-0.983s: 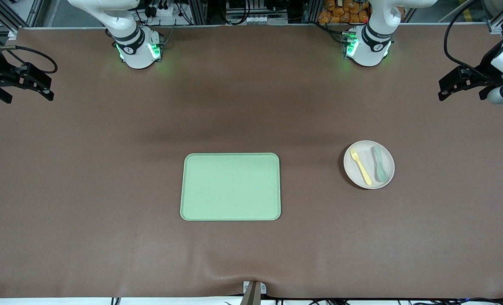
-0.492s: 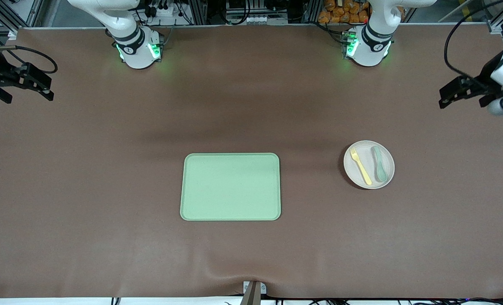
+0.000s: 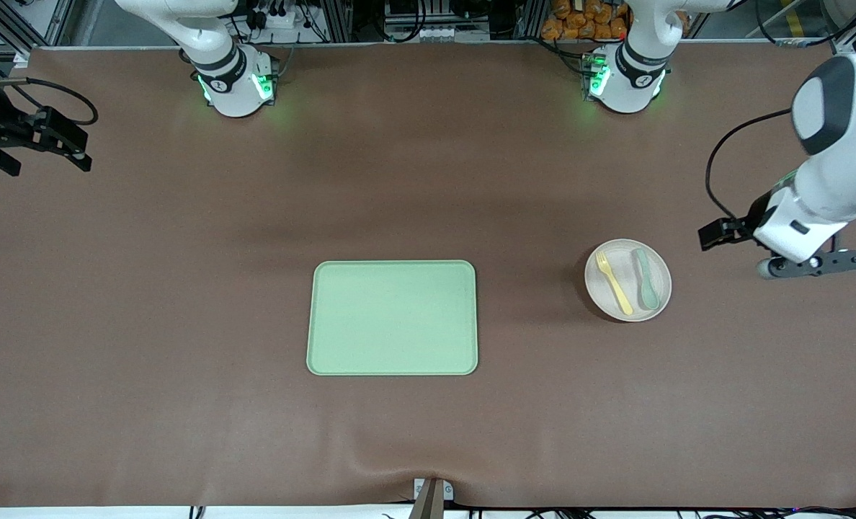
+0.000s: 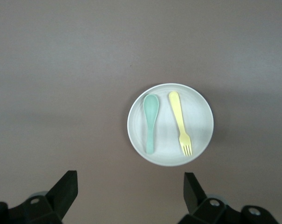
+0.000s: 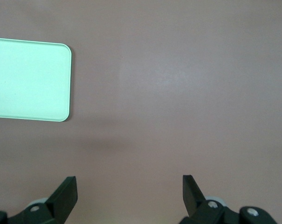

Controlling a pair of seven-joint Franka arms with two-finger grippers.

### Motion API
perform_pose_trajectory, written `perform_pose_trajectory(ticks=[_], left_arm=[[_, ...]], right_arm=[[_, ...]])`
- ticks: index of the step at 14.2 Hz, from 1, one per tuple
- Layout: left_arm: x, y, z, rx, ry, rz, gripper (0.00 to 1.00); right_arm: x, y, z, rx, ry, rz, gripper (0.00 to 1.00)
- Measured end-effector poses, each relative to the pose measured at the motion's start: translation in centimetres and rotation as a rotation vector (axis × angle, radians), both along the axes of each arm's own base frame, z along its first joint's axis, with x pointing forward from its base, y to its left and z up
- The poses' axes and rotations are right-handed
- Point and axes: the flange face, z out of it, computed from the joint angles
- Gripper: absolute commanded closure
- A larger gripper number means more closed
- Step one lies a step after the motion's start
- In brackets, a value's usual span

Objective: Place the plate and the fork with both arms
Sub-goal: 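Reach the left gripper toward the white plate, then lower the left gripper and grasp the white plate rim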

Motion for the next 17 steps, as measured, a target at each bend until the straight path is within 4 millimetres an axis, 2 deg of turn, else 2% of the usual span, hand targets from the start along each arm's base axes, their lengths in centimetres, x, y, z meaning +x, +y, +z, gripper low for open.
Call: perform_pose_trajectory(ticks=[2, 6, 9, 13, 17], left_arm=[[-0.5, 0.0, -3.0, -0.002, -0.011, -0.001, 0.00], [-0.5, 0.2, -7.3, -0.031, 0.006, 0.031, 0.00], [0.0, 2.1, -10.5, -0.070, 0.022, 0.100, 0.00], [0.5, 3.1, -14.7, -0.129, 0.043, 0.182, 0.00], [0.5, 5.2, -19.4, -0.128, 0.072, 0.234, 0.02]], right_arm=[[0.0, 0.0, 0.0, 0.000, 0.000, 0.000, 0.00], [0.0, 0.0, 0.0, 0.000, 0.000, 0.000, 0.00], [0.0, 0.0, 0.0, 0.000, 0.000, 0.000, 0.00], [0.0, 0.0, 0.0, 0.000, 0.000, 0.000, 0.00], [0.0, 0.0, 0.0, 0.000, 0.000, 0.000, 0.00]])
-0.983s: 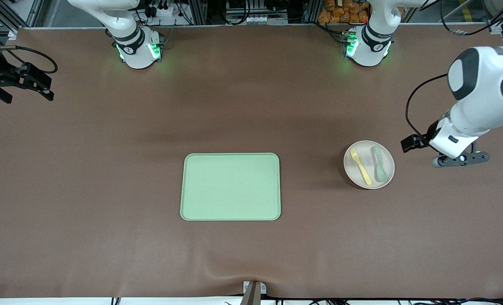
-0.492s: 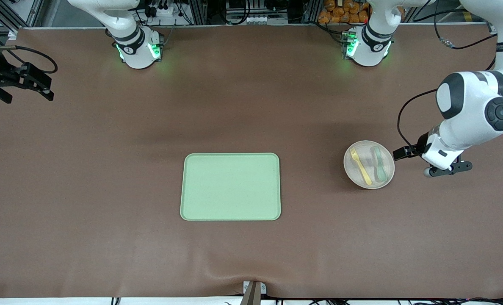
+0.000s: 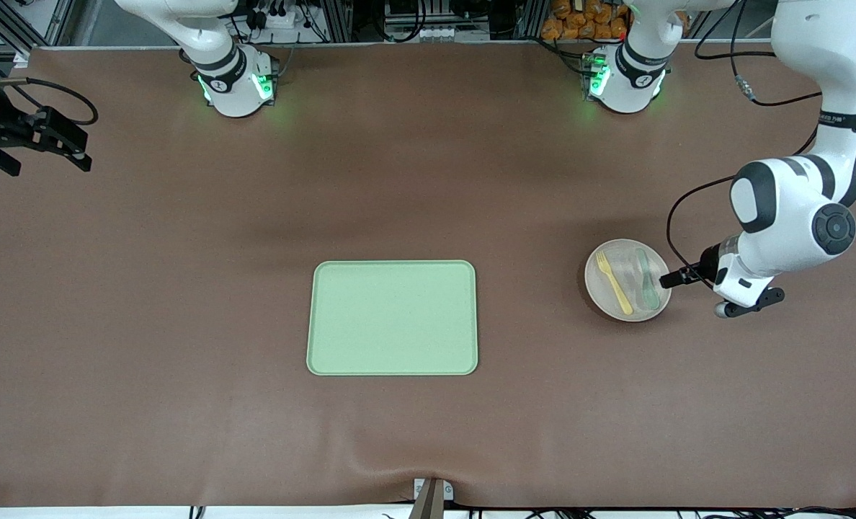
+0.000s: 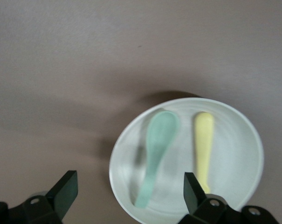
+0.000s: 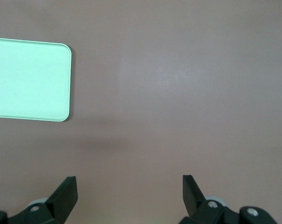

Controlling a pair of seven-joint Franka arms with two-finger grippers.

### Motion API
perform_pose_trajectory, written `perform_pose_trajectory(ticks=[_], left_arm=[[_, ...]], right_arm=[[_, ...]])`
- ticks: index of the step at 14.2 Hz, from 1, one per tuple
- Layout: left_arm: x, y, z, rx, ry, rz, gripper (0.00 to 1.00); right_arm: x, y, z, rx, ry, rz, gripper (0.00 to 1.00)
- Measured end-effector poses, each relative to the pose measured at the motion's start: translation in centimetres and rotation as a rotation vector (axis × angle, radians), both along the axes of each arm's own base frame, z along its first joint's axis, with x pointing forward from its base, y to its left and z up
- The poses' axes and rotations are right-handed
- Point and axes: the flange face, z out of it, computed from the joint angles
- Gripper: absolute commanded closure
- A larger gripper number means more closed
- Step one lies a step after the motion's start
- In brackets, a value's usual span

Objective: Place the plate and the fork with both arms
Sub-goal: 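Lower the left gripper and grasp the white plate rim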

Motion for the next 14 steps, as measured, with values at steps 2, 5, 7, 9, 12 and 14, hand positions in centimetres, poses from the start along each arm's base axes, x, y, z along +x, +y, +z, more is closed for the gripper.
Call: perform_pose_trajectory(ticks=[2, 5, 7, 9, 12, 14], left_arm=[[-0.2, 0.9, -1.3, -0.002, 0.018, 0.018, 0.07], [-0.5, 1.8, -2.9, -0.015, 0.033, 0.038, 0.18], [-0.8, 2.7, -4.0, -0.046, 0.038, 0.047, 0.21], [-1.0, 3.5, -5.0, -0.100, 0.039, 0.068, 0.21], [-1.1, 3.5, -5.7, -0.135, 0.040, 0.087, 0.27], [-1.2, 3.2, -6.0, -0.137, 0.045, 0.084, 0.29]], right_arm=[[0.0, 0.0, 0.0, 0.000, 0.000, 0.000, 0.00], [0.0, 0.0, 0.0, 0.000, 0.000, 0.000, 0.00], [0.0, 0.0, 0.0, 0.000, 0.000, 0.000, 0.00], [0.0, 0.0, 0.0, 0.000, 0.000, 0.000, 0.00], [0.0, 0.0, 0.0, 0.000, 0.000, 0.000, 0.00], [0.0, 0.0, 0.0, 0.000, 0.000, 0.000, 0.00]])
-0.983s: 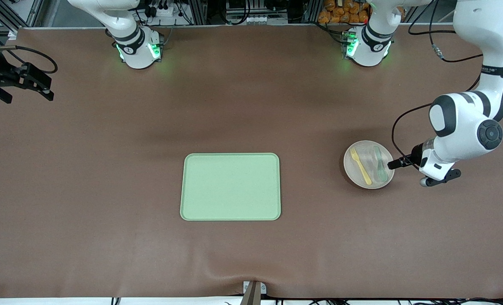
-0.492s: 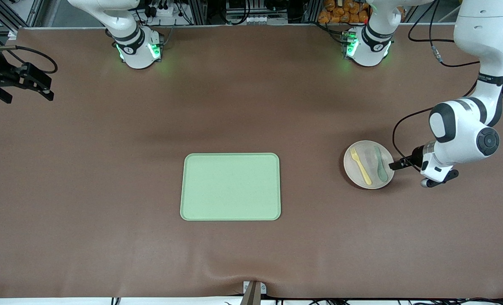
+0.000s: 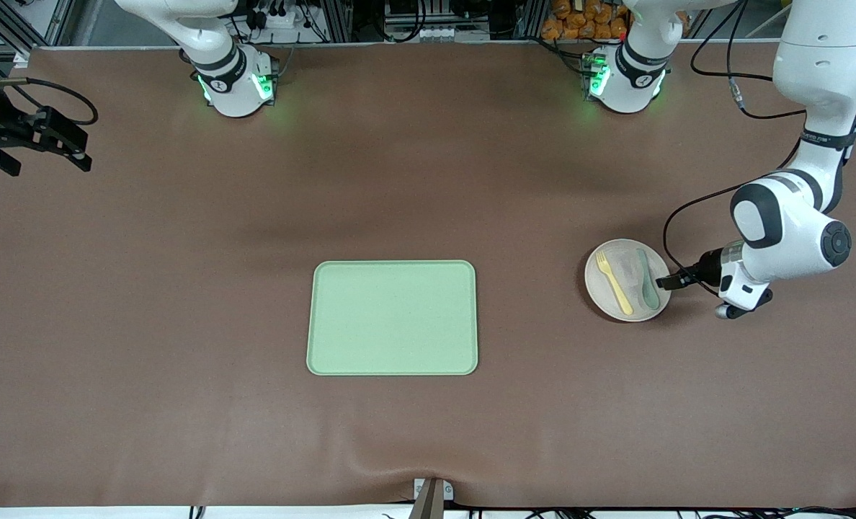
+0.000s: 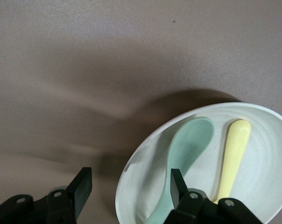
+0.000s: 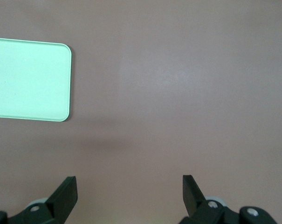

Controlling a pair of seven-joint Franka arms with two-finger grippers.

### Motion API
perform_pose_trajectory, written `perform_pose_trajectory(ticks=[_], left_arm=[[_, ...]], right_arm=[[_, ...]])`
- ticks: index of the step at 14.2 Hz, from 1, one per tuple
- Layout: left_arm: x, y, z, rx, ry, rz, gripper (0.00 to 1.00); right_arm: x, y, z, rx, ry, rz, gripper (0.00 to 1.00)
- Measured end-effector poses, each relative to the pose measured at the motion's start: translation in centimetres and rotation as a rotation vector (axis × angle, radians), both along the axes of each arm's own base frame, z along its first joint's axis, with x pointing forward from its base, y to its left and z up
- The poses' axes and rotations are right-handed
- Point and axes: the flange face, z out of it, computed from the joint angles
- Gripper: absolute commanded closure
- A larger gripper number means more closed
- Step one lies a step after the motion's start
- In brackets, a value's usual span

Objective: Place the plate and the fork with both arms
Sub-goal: 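Lower the left gripper and grasp the white plate rim, then carry the plate with the left gripper onto the green tray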

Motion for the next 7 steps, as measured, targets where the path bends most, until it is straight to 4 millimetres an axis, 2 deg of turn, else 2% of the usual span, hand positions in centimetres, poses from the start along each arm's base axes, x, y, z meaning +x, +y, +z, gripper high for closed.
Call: perform_pose_trajectory(ticks=[3, 7], left_arm=[[-0.4, -0.1, -0.6, -0.001, 0.014, -0.001, 0.32], [-0.8, -0.1, -1.2, -0.003, 0.025, -0.005, 0.53]], right_arm=[[0.0, 0.0, 0.0, 0.000, 0.000, 0.000, 0.00], [0.0, 0.0, 0.0, 0.000, 0.000, 0.000, 0.00]])
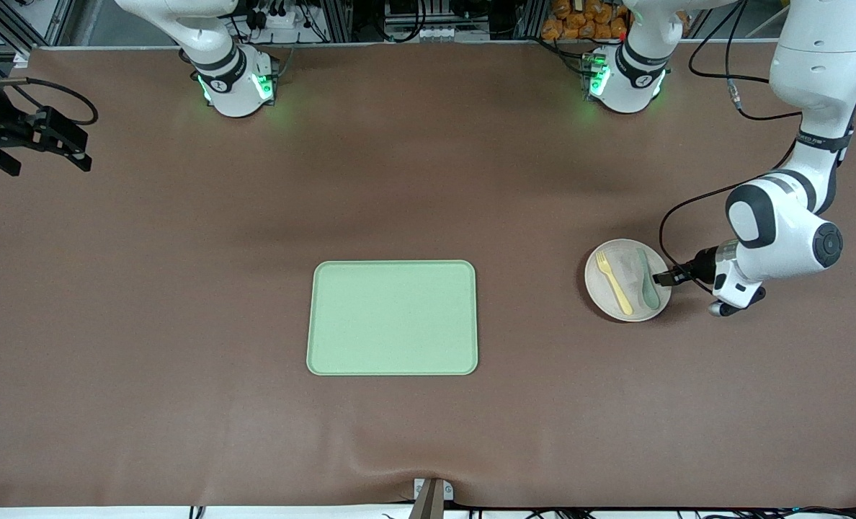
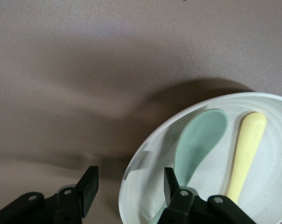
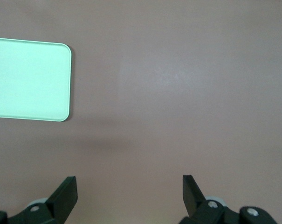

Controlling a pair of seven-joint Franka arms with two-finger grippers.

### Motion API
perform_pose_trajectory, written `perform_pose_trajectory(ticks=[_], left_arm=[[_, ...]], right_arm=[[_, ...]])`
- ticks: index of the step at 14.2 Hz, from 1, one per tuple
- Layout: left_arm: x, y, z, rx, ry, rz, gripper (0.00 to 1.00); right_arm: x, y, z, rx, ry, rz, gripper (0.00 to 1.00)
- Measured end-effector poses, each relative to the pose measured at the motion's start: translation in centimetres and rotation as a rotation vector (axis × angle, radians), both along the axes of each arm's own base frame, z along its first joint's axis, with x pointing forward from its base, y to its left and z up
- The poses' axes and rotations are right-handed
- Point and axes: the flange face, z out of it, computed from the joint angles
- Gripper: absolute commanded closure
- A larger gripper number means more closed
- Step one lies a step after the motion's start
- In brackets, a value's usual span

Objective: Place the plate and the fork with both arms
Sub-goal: 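Carry the plate with the left gripper onto the green tray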

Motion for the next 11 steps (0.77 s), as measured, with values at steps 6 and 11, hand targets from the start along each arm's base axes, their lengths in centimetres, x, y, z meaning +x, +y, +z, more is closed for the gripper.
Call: perform_pose_trajectory(ticks=[6, 11], left_arm=[[-0.1, -0.2, -0.4, -0.005, 0.007, 0.001, 1.00], [0.1, -1.9, -0.2, -0.042, 0.000, -0.002, 1.00]], right_arm=[[0.0, 0.0, 0.0, 0.000, 0.000, 0.000, 0.00], [0.0, -0.1, 0.0, 0.000, 0.001, -0.001, 0.00]])
